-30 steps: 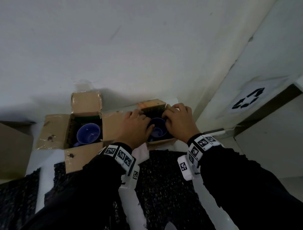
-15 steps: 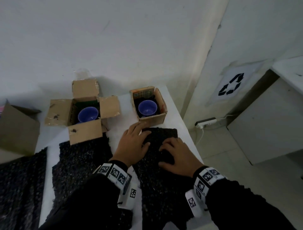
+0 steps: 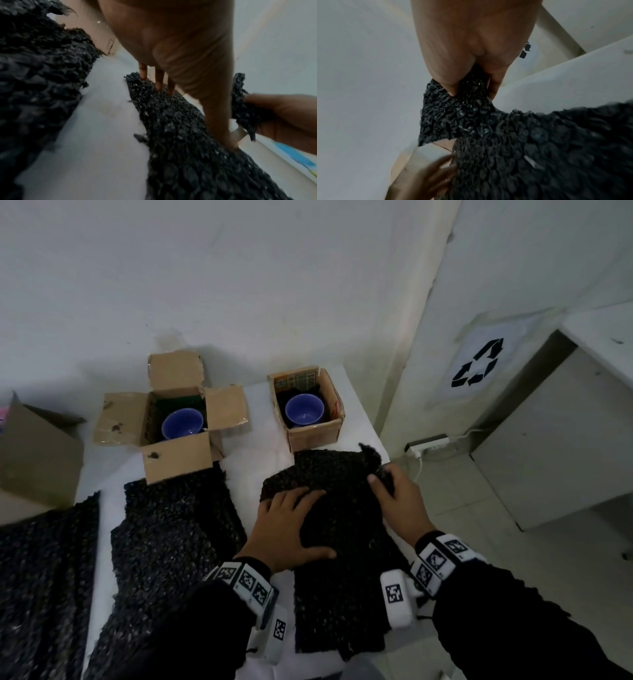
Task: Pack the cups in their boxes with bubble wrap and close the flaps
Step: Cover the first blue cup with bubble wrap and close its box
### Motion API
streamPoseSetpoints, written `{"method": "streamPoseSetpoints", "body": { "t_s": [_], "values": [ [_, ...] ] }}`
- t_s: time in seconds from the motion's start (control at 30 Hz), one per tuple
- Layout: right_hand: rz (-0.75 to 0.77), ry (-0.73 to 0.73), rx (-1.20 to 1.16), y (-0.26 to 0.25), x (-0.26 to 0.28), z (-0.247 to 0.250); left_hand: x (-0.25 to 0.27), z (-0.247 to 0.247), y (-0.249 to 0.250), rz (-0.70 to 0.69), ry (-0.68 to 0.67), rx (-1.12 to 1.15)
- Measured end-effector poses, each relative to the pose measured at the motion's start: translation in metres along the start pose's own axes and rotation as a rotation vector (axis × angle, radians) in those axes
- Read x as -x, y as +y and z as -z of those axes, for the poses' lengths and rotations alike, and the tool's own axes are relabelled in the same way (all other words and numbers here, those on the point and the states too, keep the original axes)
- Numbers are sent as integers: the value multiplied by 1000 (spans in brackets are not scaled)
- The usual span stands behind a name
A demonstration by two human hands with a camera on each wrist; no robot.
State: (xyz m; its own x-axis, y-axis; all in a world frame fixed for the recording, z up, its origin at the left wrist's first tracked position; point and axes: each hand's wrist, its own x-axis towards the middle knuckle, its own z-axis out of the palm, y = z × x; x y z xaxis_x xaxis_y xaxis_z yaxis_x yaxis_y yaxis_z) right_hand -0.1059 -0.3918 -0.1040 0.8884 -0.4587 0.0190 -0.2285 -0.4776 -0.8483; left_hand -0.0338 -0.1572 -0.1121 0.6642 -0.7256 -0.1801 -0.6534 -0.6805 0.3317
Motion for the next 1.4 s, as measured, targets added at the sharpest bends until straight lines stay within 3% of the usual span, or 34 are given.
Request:
{"method": "streamPoseSetpoints", "body": {
  "t_s": [0.1, 0.33, 0.47, 0.57, 0.93, 1.03, 1.2, 1.27, 1.4],
  "values": [
    [-69, 41, -41, 3, -7, 8, -3, -11, -3, -16, -50, -136],
    [-105, 28, -83, 5, -7, 14, -8, -4, 0, -144, 305, -27],
    [-101, 91, -143, -10, -17, 15, -10, 32, 4, -130, 379, 129],
    [-41, 140, -145, -26, -30, 18, -13, 58, 2, -62, 400, 281],
    [219, 299, -30, -87, -99, 8, -48, 118, -31, 59, 629, 200],
    [390, 200, 133, -87, -120, -6, -61, 120, -38, 108, 589, 148],
    [565, -187, 587, -68, -132, -30, -74, 111, -52, 148, 542, 175],
    [639, -187, 764, -64, -131, -35, -77, 108, -57, 140, 548, 194],
    [678, -158, 837, -60, -138, -38, -83, 104, -66, 138, 524, 201]
  ]
}}
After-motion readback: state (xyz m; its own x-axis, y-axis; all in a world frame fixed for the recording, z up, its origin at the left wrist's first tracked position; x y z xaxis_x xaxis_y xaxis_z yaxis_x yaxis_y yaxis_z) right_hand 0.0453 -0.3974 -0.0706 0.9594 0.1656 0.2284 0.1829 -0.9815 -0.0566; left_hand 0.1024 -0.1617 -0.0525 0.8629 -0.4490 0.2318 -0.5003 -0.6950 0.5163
